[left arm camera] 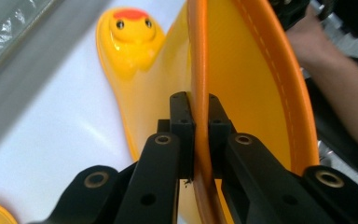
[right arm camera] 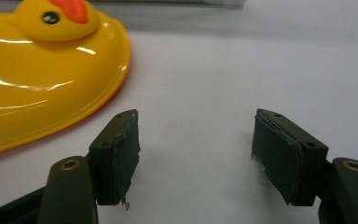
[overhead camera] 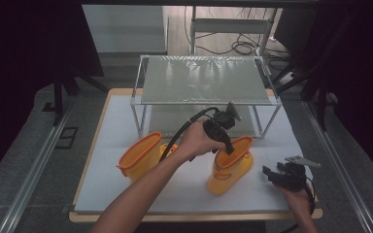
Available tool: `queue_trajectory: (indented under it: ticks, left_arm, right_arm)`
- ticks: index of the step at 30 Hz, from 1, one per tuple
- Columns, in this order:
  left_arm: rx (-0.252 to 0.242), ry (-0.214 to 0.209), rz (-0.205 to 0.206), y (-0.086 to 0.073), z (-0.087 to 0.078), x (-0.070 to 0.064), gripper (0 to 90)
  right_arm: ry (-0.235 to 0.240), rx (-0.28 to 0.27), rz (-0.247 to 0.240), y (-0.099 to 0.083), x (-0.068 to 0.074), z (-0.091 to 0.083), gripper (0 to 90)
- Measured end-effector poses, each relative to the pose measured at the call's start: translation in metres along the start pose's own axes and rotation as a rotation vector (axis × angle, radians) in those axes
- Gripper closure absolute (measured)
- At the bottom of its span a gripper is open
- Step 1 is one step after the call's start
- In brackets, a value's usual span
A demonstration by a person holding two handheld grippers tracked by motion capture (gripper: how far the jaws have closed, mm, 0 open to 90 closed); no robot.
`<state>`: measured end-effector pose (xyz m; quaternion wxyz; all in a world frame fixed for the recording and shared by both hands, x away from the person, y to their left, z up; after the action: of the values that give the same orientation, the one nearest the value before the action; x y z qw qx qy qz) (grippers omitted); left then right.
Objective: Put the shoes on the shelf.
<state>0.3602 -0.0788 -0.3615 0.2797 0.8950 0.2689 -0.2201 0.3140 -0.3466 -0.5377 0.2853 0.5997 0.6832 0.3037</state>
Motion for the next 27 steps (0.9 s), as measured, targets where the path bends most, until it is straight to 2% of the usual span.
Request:
queue_trajectory:
  ticks: [6,11,12,16,18,22,27]
  left_arm:
    - [-0.046,-0.005,0.003,-0.017,-0.038,-0.011,86.6]
    - [-0.074,0.031,0.015,-0.045,-0.066,-0.018,86.6]
    - [-0.076,0.049,0.015,-0.052,-0.071,-0.019,86.6]
    - [-0.084,0.085,0.015,-0.070,-0.082,-0.017,86.6]
    - [-0.082,0.112,0.011,-0.079,-0.084,-0.013,86.7]
    - [-0.073,0.138,0.008,-0.092,-0.085,-0.004,86.7]
    - [-0.075,0.136,-0.020,-0.110,-0.087,0.010,86.7]
  right_arm:
    - [-0.002,0.001,0.000,0.000,0.000,0.000,31.7]
    - [-0.003,0.001,0.000,0.000,0.000,0.000,31.7]
    - [-0.004,0.001,0.000,0.000,0.000,0.000,31.7]
    - [-0.007,0.001,-0.001,0.000,0.000,0.000,31.6]
    - [-0.009,0.000,0.002,0.000,0.001,0.001,31.6]
    - [-0.011,0.002,0.002,0.001,0.001,0.001,31.6]
    - [-0.010,0.000,0.005,0.001,0.000,0.001,31.6]
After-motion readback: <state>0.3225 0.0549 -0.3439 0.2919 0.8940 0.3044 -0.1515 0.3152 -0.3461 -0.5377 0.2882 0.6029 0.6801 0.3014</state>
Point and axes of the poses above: each handheld gripper's, and its own axes: z roughly forward along the jaws, y roughly out of its top, x roughly to its left, the point moved 3 cm from there along z, roughly forward along the jaws, and after that the axes turned 13 degrees about -y, right-handed, at the moved point
